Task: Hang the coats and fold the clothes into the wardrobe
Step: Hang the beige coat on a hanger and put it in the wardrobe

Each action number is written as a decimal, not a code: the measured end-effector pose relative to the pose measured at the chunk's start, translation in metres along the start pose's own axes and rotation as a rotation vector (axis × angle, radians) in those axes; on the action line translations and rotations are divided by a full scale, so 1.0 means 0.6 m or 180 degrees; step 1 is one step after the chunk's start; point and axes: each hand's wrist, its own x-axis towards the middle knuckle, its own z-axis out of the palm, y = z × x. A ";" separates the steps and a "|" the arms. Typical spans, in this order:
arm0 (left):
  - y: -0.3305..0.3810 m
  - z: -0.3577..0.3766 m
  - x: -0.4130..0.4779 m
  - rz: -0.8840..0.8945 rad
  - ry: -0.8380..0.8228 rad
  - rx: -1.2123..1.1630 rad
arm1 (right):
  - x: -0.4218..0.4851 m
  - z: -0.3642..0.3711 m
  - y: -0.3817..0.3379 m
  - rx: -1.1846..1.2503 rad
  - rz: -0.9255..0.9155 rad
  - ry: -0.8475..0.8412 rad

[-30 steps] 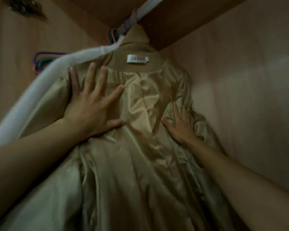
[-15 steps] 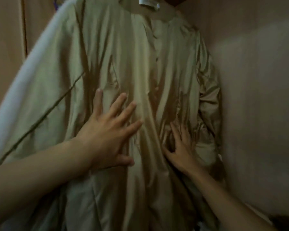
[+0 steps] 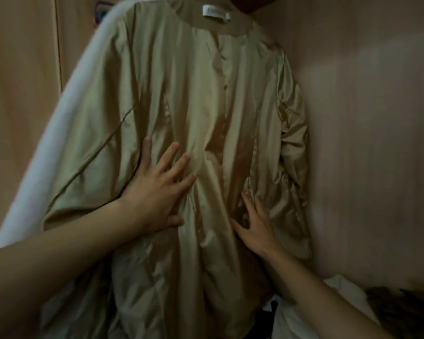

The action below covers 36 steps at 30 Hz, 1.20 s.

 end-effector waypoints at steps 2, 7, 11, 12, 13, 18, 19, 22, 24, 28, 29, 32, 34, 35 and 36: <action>0.012 -0.010 -0.011 0.0013 -0.0016 -0.0071 | -0.020 -0.005 -0.003 0.0114 0.0076 -0.0054; 0.063 -0.024 -0.054 0.0168 0.0079 -0.0510 | -0.082 0.007 0.018 0.0153 0.0088 -0.0060; 0.104 -0.018 -0.088 0.0351 -0.0207 -0.0619 | -0.139 0.022 0.048 0.0176 0.0448 -0.0433; 0.108 -0.013 -0.093 0.0348 -0.0315 -0.0608 | -0.151 0.025 0.053 0.0138 0.0474 -0.0501; 0.111 -0.008 -0.097 0.0343 -0.0405 -0.0586 | -0.161 0.027 0.056 0.0096 0.0487 -0.0552; 0.120 -0.019 -0.122 0.0249 -0.0583 -0.0800 | -0.195 0.024 0.050 0.0257 0.0432 -0.0521; 0.124 -0.028 -0.126 0.0313 -0.0567 -0.0825 | -0.198 0.019 0.044 0.0302 0.0438 -0.0458; 0.136 -0.053 -0.137 0.0415 -0.0395 -0.0936 | -0.210 0.005 0.022 0.0325 0.0436 -0.0279; 0.138 -0.063 -0.141 0.0319 -0.0306 -0.1021 | -0.216 -0.007 0.006 0.0274 0.0428 -0.0289; 0.144 -0.080 -0.151 0.0219 -0.0206 -0.1185 | -0.244 -0.032 -0.031 0.0251 0.0478 -0.0334; 0.145 -0.084 -0.153 0.0236 -0.0167 -0.1238 | -0.252 -0.039 -0.040 0.0274 0.0463 -0.0298; 0.151 -0.095 -0.166 0.0241 -0.0033 -0.1548 | -0.279 -0.066 -0.066 0.0261 0.0443 -0.0186; 0.156 -0.096 -0.179 0.0212 0.0051 -0.1804 | -0.299 -0.084 -0.084 0.0161 0.0510 -0.0132; 0.155 -0.097 -0.184 0.0215 0.0074 -0.1915 | -0.310 -0.093 -0.094 0.0108 0.0555 -0.0093; 0.154 -0.098 -0.189 0.0223 0.0089 -0.2033 | -0.323 -0.101 -0.105 0.0043 0.0595 -0.0049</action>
